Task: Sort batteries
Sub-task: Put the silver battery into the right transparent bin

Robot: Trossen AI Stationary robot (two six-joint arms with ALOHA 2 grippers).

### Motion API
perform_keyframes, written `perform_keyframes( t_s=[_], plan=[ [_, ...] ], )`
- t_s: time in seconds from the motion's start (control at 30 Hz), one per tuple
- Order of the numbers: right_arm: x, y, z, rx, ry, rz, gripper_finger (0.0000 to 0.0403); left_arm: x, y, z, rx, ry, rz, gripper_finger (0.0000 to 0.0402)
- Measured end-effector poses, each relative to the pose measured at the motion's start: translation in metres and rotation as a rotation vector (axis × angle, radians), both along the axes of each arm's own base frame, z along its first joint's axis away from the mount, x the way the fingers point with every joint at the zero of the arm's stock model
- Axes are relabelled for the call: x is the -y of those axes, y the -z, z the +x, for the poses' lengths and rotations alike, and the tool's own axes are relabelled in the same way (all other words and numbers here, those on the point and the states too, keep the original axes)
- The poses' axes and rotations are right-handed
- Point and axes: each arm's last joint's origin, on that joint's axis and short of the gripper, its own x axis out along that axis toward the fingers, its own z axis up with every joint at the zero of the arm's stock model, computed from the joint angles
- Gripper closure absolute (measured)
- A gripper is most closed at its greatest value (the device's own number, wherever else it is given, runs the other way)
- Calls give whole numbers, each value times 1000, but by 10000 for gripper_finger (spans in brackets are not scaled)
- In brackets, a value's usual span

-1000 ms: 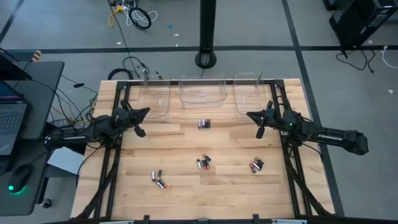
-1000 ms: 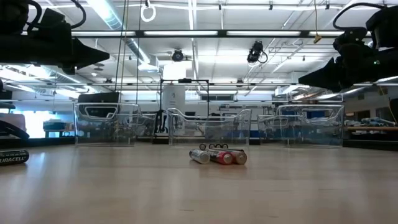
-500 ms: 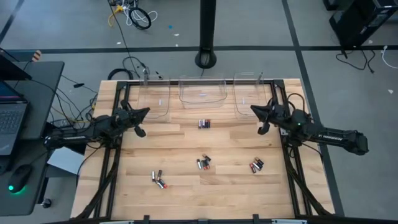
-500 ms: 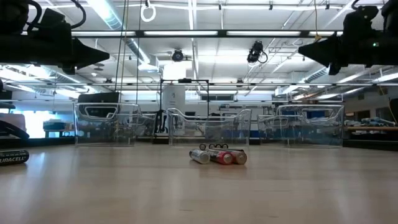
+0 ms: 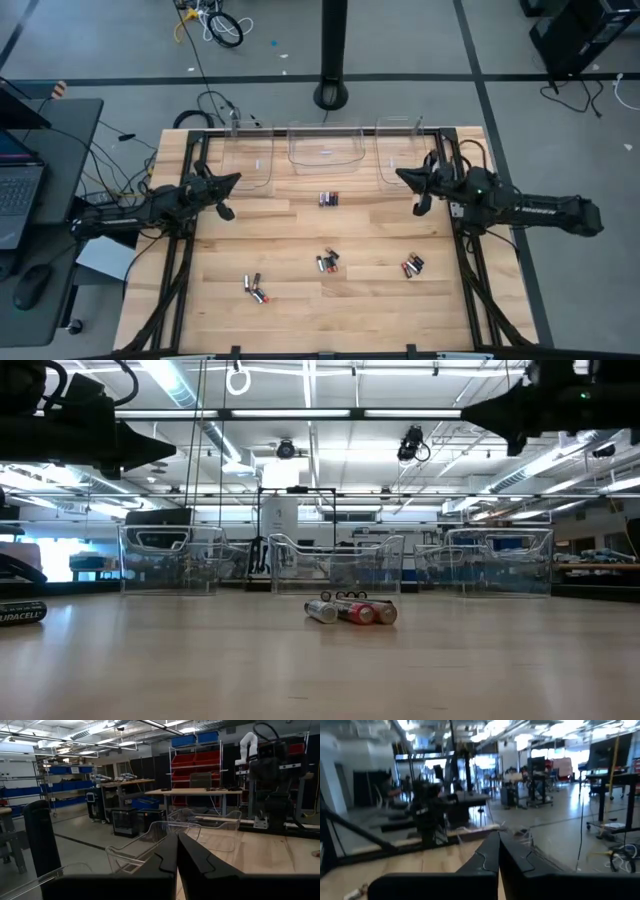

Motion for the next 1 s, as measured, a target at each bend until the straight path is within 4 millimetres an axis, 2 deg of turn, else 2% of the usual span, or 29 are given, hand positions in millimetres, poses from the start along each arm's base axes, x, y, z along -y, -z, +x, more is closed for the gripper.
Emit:
perform_keyframes(
  t_s=[0.27,0.4,0.67,1.0],
  plan=[
    [-2,-21,46,-158,-105,-36,390,0,0,0,0,0,0,385],
    [-3,-24,70,-213,-158,-19,376,0,0,0,0,0,0,385],
    [-5,-10,121,-516,-83,48,312,0,0,0,0,0,0,385],
    [-15,-5,186,-746,-130,63,214,0,0,0,0,0,0,385]
  ],
)
